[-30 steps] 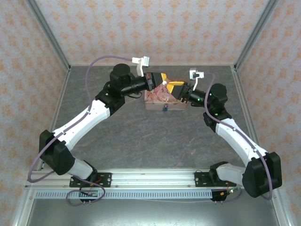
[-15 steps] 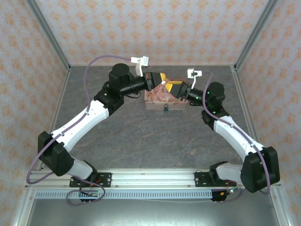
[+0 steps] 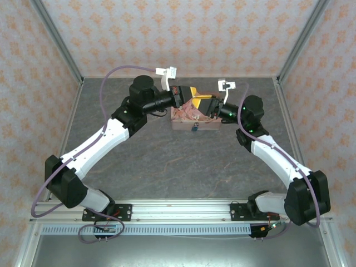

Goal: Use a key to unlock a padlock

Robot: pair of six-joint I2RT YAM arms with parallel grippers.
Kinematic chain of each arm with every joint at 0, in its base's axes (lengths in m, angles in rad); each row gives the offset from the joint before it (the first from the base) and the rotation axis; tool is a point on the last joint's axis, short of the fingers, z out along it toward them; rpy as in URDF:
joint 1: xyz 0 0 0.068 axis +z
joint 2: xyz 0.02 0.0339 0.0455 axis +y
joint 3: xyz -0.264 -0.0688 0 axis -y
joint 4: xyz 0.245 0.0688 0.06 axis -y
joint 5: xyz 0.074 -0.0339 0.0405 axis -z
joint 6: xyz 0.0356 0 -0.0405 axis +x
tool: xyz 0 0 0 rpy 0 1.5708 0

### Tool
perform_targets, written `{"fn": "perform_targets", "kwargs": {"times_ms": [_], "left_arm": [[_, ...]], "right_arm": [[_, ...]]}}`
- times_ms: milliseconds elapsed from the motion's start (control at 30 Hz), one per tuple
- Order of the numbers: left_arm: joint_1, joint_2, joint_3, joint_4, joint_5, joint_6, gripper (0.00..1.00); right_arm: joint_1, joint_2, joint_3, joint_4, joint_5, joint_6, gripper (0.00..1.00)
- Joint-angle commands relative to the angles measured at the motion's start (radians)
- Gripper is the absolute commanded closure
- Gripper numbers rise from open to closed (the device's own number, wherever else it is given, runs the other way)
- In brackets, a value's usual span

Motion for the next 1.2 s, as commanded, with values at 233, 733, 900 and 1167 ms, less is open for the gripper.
{"fn": "perform_targets", "kwargs": {"times_ms": [233, 733, 900, 1167], "left_arm": [[-0.007, -0.03, 0.015, 0.011, -0.014, 0.02, 1.0], [-0.007, -0.037, 0.016, 0.003, -0.013, 0.033, 1.0], [-0.007, -0.035, 0.015, -0.007, -0.016, 0.043, 1.0], [-0.007, -0.023, 0.017, -0.014, -0.021, 0.043, 1.0]], "right_arm": [[0.005, 0.004, 0.033, 0.042, -0.022, -0.005, 0.81], [0.005, -0.002, 0.039, -0.021, -0.002, -0.038, 0.74], [0.005, 0.001, 0.051, -0.005, -0.02, -0.024, 0.73], [0.004, 0.005, 0.058, 0.019, -0.035, -0.005, 0.7]]}}
